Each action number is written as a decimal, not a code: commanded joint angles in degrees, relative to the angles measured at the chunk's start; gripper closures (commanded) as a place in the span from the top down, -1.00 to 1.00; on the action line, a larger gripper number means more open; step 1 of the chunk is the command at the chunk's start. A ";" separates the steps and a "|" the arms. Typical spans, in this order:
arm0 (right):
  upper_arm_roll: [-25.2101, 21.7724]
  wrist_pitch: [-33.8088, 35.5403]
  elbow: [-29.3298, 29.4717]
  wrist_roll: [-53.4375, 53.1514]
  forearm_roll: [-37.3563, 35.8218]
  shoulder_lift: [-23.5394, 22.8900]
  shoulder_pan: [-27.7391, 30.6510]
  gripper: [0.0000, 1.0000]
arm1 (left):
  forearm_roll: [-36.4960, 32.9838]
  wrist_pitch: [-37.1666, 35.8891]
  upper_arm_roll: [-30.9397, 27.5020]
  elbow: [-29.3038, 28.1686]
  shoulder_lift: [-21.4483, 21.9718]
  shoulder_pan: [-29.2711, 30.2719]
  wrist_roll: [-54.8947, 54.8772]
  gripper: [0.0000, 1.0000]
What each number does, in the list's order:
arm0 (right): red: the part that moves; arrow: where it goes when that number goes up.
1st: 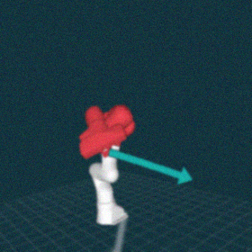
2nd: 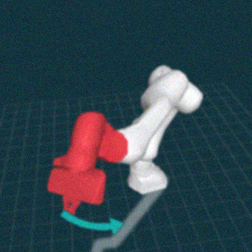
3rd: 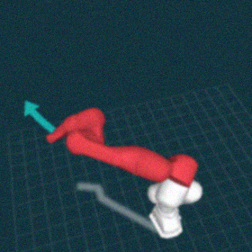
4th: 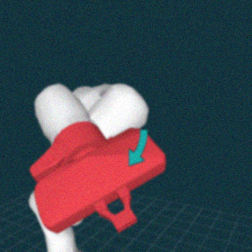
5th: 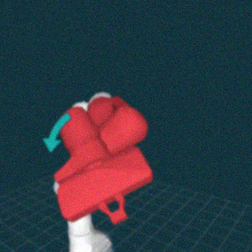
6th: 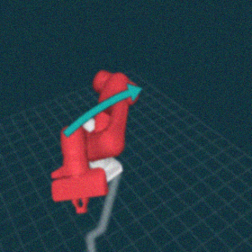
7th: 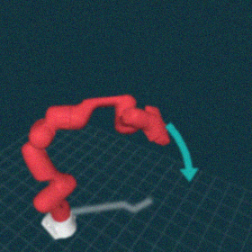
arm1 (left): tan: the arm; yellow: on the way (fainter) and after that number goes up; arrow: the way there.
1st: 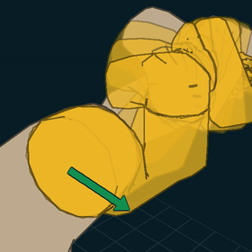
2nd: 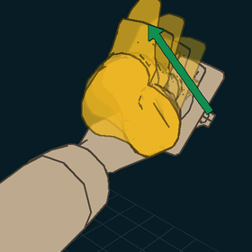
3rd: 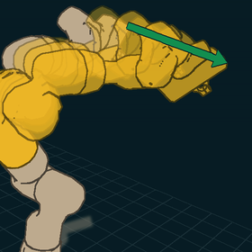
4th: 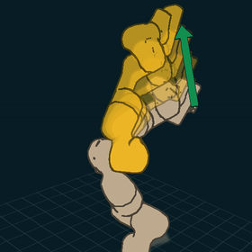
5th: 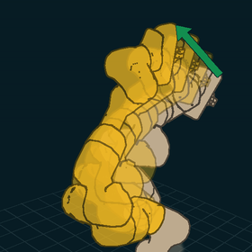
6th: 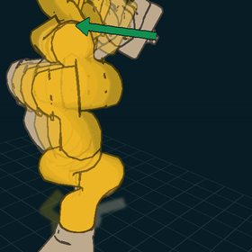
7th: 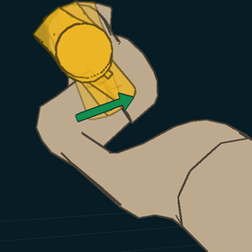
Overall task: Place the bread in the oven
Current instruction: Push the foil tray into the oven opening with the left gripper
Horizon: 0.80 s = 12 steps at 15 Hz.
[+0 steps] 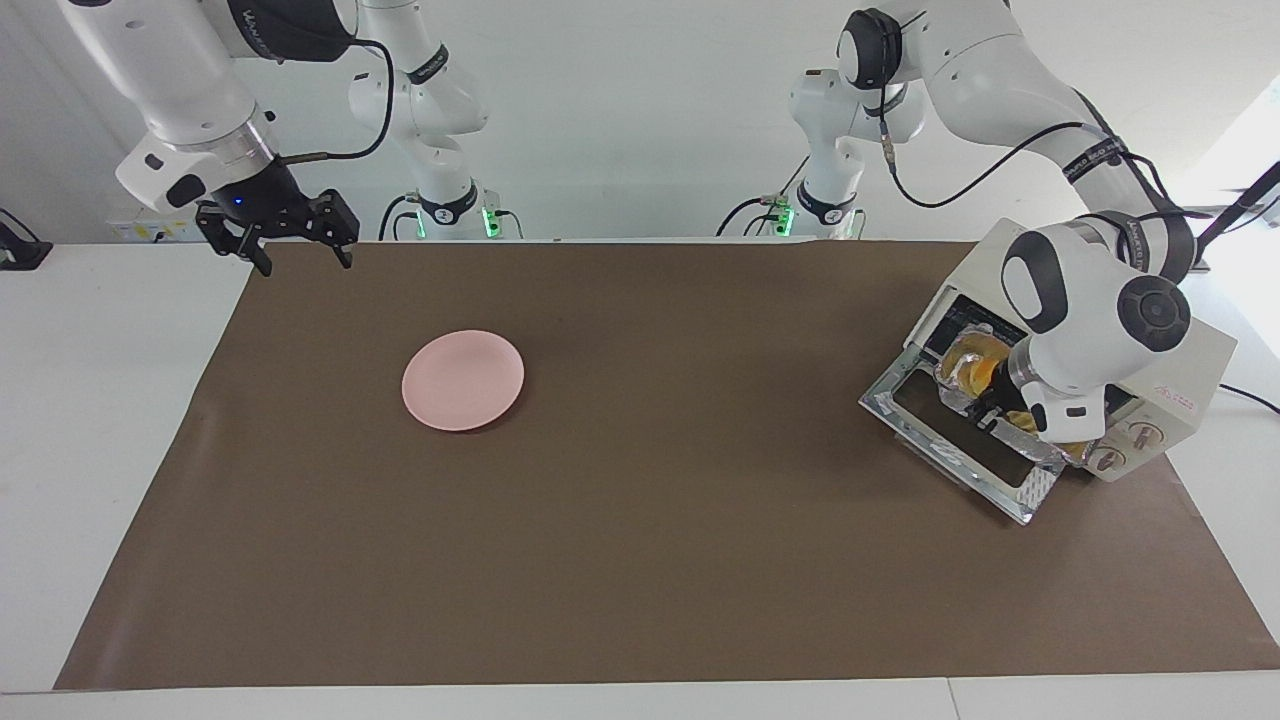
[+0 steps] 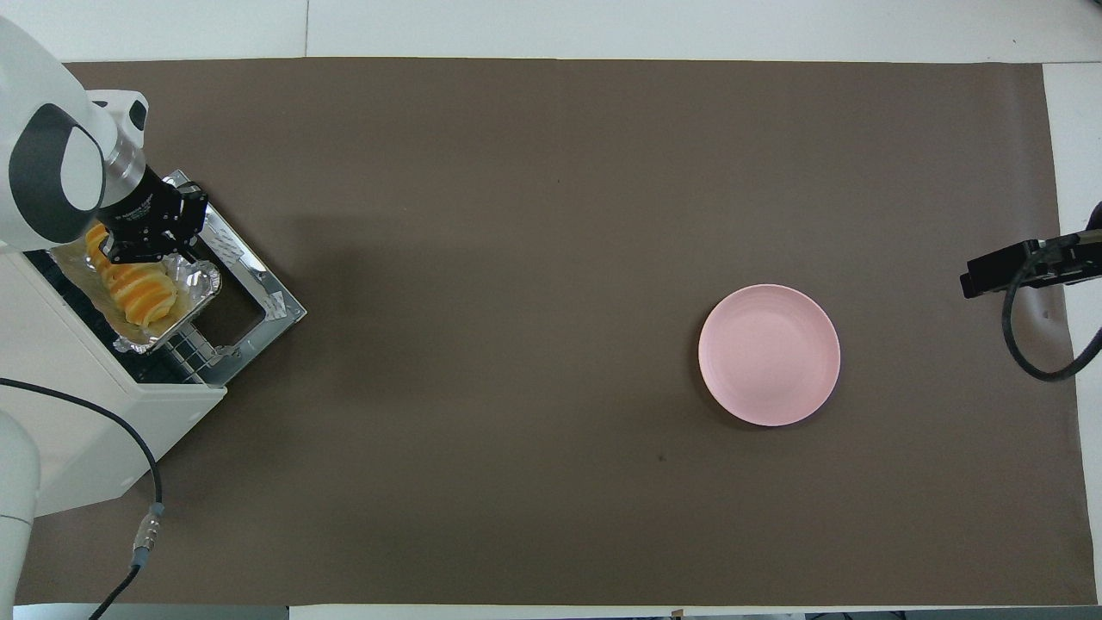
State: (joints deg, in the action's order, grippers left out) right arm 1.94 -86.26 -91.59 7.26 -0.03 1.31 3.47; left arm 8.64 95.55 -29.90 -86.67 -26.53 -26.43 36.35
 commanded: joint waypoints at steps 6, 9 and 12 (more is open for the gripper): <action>0.87 0.83 0.36 -0.75 0.74 -0.08 1.01 1.00 | 0.50 -1.42 -0.51 -6.49 5.61 -1.87 -0.23 -1.00; 0.87 0.83 0.36 -0.75 0.74 -0.08 1.10 1.00 | 0.41 -1.07 -0.60 -8.07 6.84 -1.79 -0.49 -1.00; 0.87 0.83 0.36 -0.75 0.74 -0.08 1.01 1.00 | 0.32 0.24 -0.60 -9.65 7.28 -1.44 -2.07 -1.00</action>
State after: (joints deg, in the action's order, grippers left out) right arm 1.94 -86.26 -91.59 7.26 -0.03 1.31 3.47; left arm 8.64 94.70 -30.07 -93.21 -21.58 -27.70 35.75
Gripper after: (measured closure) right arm 0.000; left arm 0.982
